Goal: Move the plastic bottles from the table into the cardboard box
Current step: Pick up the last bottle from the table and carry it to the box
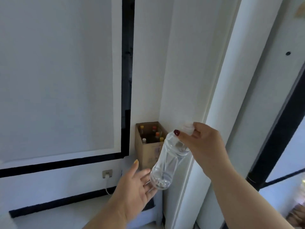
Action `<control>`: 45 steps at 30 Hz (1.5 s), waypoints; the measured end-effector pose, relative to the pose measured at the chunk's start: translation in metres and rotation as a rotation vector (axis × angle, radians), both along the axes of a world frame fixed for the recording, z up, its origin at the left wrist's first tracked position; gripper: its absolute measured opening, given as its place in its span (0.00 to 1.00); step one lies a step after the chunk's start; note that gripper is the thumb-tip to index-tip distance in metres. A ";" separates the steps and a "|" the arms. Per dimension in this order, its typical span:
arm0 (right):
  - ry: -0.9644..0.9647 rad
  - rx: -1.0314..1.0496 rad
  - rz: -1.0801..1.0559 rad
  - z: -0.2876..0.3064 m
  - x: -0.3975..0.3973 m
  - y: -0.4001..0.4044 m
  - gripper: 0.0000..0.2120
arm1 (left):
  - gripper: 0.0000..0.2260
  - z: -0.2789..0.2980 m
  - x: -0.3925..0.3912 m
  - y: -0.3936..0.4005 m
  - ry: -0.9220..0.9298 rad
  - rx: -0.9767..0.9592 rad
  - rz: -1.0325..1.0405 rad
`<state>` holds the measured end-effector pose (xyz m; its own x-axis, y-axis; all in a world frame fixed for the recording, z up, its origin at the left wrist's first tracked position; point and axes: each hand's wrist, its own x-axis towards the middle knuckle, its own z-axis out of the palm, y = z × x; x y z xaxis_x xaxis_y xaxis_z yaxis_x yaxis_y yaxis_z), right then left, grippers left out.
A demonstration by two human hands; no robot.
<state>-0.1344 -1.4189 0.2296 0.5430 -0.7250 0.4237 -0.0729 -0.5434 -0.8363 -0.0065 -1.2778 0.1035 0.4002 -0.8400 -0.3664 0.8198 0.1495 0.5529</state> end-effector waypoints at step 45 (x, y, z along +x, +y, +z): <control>0.770 0.117 0.378 -0.282 0.450 -0.404 0.07 | 0.29 -0.113 0.446 -0.368 0.084 0.007 0.245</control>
<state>0.3156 -1.8232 -0.0526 0.8618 -0.4534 -0.2274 -0.4738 -0.5592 -0.6803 0.4400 -1.6460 -0.0096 0.5598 -0.7187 -0.4124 0.8023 0.3458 0.4866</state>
